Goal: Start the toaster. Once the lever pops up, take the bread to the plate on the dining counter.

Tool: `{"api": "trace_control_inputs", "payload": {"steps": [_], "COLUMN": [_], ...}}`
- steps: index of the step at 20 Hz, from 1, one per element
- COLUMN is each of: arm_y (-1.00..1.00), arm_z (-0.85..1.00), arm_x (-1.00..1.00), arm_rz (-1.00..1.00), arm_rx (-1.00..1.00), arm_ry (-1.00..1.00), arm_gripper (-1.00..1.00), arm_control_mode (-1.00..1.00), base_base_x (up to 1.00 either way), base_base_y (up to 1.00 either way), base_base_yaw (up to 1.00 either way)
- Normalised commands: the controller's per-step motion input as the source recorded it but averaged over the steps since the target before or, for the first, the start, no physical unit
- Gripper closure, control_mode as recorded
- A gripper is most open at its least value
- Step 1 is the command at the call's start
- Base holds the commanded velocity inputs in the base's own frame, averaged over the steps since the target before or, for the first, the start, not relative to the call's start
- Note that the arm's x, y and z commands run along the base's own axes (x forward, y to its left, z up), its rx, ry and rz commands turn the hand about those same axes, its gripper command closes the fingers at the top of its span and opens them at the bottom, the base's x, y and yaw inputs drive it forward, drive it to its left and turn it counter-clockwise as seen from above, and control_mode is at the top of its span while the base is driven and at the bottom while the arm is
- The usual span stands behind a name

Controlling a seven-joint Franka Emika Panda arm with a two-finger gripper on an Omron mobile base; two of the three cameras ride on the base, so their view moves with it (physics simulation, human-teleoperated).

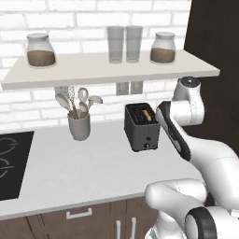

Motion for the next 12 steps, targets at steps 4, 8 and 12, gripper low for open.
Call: {"api": "trace_control_inputs", "payload": {"steps": [4, 8, 12], "arm_y": [0.29, 0.34, 0.39], "arm_z": [0.21, 0.2, 0.17], "arm_x": [0.02, -0.04, 0.06], "arm_rz": [0.0, 0.0, 0.0], "arm_rx": [0.0, 0.0, 0.0], "arm_ry": [0.0, 0.0, 0.02], "arm_gripper": [1.0, 1.0, -1.0], "arm_control_mode": [-1.0, -1.0, -1.0], "base_base_x": [0.0, 0.0, 0.0], "base_base_y": [0.0, 0.0, 0.0], "base_base_yaw": [0.0, 0.0, 0.0]}}
